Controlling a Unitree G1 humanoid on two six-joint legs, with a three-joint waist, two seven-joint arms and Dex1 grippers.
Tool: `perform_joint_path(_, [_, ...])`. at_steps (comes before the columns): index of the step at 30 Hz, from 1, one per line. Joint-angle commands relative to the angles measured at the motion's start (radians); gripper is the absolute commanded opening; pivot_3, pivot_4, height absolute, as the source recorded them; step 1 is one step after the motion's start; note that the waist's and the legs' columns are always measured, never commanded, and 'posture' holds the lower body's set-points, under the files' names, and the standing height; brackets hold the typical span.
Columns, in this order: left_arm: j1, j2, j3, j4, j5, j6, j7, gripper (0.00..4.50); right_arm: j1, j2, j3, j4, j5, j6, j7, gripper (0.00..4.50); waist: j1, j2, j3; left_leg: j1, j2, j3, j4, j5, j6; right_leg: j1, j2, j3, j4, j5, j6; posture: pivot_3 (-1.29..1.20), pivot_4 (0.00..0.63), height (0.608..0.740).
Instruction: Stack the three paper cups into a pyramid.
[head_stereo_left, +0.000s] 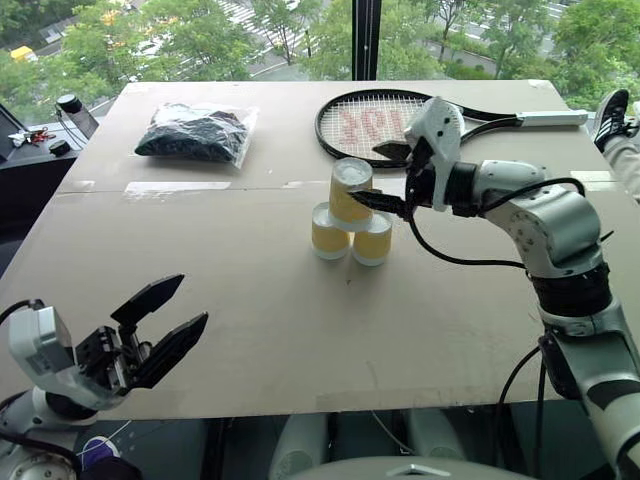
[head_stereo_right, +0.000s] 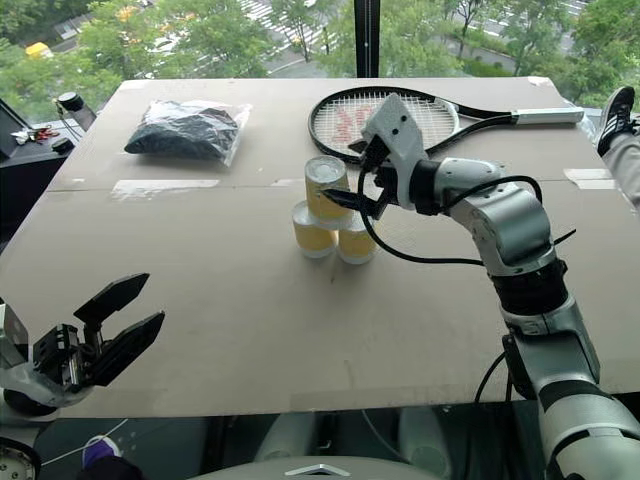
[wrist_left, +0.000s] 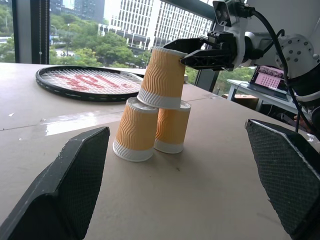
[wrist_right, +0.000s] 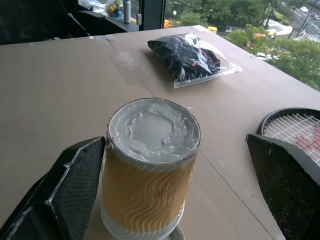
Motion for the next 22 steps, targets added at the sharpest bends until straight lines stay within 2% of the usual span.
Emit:
perform_joint_path(1, [0.004, -0.002, -0.006, -0.036, -0.002, 0.0, 0.038, 4.5, 0.081, -0.05, -0.098, -0.106, 0.074, -0.055, 0.074, 4.45, 0.001, 0.0, 0.0, 0.0, 0.0, 0.0, 0.0, 0.0, 0.0, 0.0, 0.0, 0.0, 0.0, 0.0, 0.0, 0.0, 0.15, 0.74])
perform_joint_path(4, [0.008, 0.008, -0.029, -0.038, 0.036, 0.026, 0.109, 4.5, 0.265, -0.119, -0.181, -0.181, 0.122, -0.125, 0.158, 4.45, 0.008, -0.001, -0.001, 0.0, 0.0, 0.0, -0.002, 0.0, 0.0, 0.0, 0.0, -0.001, -0.003, 0.0, 0.0, 0.0, 0.15, 0.74])
perform_joint_path(6, [0.001, 0.018, -0.049, -0.04, 0.052, 0.053, 0.159, 4.5, 0.393, -0.131, -0.243, -0.204, 0.148, -0.149, 0.159, 4.45, 0.009, -0.001, -0.001, -0.002, 0.0, -0.001, -0.002, 0.0, 0.0, 0.0, 0.0, -0.001, -0.004, 0.0, 0.0, 0.0, 0.15, 0.74])
perform_joint_path(9, [-0.011, 0.041, -0.08, -0.037, 0.098, 0.082, 0.22, 4.5, 0.598, -0.161, -0.32, -0.229, 0.137, -0.227, 0.183, 4.45, 0.009, -0.001, -0.001, -0.002, 0.0, -0.001, -0.002, 0.0, 0.0, 0.0, 0.0, -0.002, -0.004, 0.0, 0.0, 0.0, 0.15, 0.74])
perform_joint_path(16, [-0.009, 0.067, -0.099, 0.008, 0.224, 0.075, 0.293, 4.5, 0.96, -0.195, -0.47, -0.2, 0.079, -0.407, 0.219, 4.45, 0.008, -0.001, -0.001, 0.001, 0.0, 0.0, -0.001, 0.0, 0.0, 0.003, 0.003, -0.001, -0.001, 0.0, 0.0, 0.0, 0.15, 0.74])
perform_joint_path(22, [0.002, 0.127, -0.131, 0.025, 0.244, 0.124, 0.256, 4.5, 1.03, -0.185, -0.47, -0.165, 0.053, -0.486, 0.208, 4.45, 0.005, -0.002, -0.001, 0.006, 0.0, 0.002, 0.001, 0.0, 0.0, 0.005, 0.004, 0.002, 0.002, 0.0, 0.0, 0.0, 0.15, 0.74])
